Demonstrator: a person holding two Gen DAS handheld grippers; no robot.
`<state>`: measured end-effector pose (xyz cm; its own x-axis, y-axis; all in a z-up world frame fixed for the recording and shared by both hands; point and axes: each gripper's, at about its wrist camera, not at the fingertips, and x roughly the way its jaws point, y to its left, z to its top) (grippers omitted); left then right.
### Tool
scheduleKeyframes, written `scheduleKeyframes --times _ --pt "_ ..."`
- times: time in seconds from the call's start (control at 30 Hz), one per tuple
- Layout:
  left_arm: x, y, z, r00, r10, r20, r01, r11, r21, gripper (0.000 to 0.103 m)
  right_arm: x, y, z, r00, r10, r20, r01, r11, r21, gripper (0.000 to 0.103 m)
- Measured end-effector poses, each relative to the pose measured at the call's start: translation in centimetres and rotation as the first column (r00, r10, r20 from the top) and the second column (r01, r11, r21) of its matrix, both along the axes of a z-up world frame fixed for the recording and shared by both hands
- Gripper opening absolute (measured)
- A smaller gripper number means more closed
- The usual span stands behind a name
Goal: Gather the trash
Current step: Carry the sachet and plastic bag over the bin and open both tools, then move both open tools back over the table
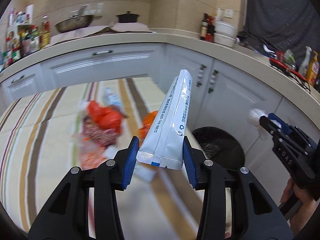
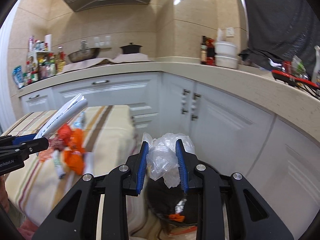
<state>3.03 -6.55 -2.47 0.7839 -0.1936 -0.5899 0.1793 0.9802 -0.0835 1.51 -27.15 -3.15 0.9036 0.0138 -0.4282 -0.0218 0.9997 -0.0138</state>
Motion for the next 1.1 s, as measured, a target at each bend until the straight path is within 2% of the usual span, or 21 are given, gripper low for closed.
scheduleKeyframes --times 0.23,0.5,0.53,0.57,0.6,0.63,0.83,1.1 --pt "3.3 -7.7 -1.6 0.994 -0.109 -0.027 0.110 0.993 0.038 0.042 1.4 -3.6 -1.4 0.998 -0.060 -0.027 0.061 0.998 0.012 0.029" --pt "7.0 -13.6 -4.0 0.983 -0.157 -0.092 0.162 0.985 0.053 0.043 3.4 -6.6 -3.2 0.994 -0.100 -0.034 0.101 0.994 0.038 0.029" --pt "7.7 -14.2 -4.4 0.983 -0.156 -0.096 0.162 0.985 0.053 0.048 3.7 -6.9 -3.4 0.994 -0.103 -0.030 0.104 0.994 0.046 0.035" --pt "8.2 -14.6 -4.6 0.983 -0.153 -0.103 0.159 0.985 0.060 0.051 4.1 -7.3 -3.7 0.994 -0.104 -0.027 0.105 0.993 0.057 0.051" --pt "8.7 -15.0 -4.9 0.983 -0.148 -0.111 0.155 0.986 0.064 0.058 4.5 -7.6 -3.9 0.993 -0.112 -0.025 0.113 0.992 0.063 0.058" --pt "9.0 -15.3 -5.0 0.983 -0.144 -0.116 0.153 0.986 0.065 0.058 4.8 -8.0 -4.2 0.991 -0.131 -0.019 0.132 0.989 0.062 0.061" --pt "9.0 -14.5 -5.0 0.984 -0.128 -0.126 0.136 0.989 0.059 0.065 4.5 -8.5 -4.6 0.989 -0.145 -0.041 0.147 0.987 0.067 0.061" --pt "5.6 -9.8 -3.2 0.992 -0.084 -0.097 0.088 0.996 0.033 0.065 2.4 -6.1 -3.6 0.994 -0.097 -0.045 0.100 0.992 0.072 0.061"
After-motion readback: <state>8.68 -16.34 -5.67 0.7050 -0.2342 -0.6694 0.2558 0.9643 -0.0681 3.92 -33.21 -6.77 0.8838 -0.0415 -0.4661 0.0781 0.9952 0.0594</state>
